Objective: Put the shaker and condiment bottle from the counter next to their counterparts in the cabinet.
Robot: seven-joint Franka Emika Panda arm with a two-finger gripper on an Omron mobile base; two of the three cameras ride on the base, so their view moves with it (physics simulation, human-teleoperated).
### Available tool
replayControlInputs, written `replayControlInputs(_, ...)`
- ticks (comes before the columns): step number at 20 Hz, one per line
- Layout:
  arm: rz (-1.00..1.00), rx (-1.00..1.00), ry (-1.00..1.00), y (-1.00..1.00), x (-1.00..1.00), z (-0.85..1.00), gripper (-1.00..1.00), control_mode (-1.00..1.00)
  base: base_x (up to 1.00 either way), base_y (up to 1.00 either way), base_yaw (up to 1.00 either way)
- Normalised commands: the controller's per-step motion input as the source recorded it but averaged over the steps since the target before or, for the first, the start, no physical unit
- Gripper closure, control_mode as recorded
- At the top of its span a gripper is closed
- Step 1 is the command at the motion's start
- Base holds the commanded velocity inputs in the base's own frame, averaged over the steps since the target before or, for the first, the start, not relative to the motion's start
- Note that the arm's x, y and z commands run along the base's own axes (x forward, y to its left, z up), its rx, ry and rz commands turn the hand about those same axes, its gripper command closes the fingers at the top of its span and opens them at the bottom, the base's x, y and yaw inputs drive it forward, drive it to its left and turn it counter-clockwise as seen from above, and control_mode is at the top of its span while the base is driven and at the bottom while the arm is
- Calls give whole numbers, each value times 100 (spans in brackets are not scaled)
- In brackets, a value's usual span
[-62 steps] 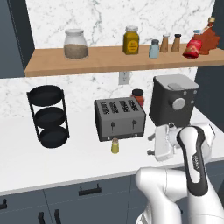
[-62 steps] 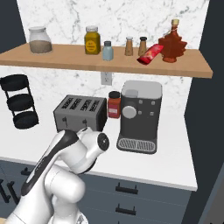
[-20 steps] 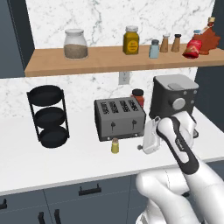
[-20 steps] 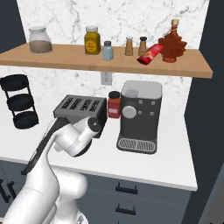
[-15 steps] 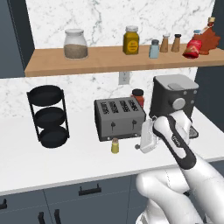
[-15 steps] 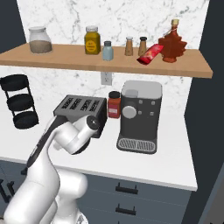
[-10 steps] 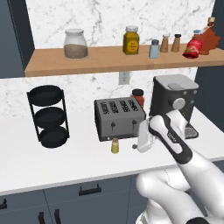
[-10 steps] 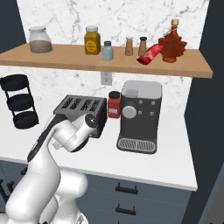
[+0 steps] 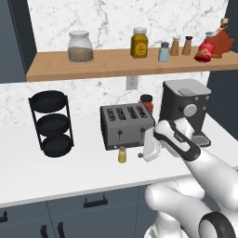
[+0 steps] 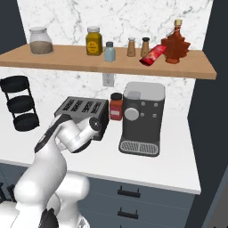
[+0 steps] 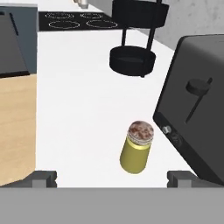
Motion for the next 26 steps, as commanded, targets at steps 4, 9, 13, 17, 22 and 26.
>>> replayControlInputs(4, -1, 5, -4, 3, 0, -36, -100, -100, 0, 0, 0)
replayControlInputs(9, 0, 0, -6, 15, 0, -36, -100, -100, 0, 0, 0)
replayControlInputs(13, 0, 0, -2, 21, 0, -48, -100, -100, 0, 0, 0)
replayControlInputs(17, 0, 0, -3, 19, 0, -49, -100, -100, 0, 0, 0)
replayControlInputs(22, 0, 0, -1, 19, 1, -36, -100, -100, 0, 0, 0)
replayControlInputs(26, -5, 1, 0, 16, 9, -18, -100, -100, 0, 0, 0)
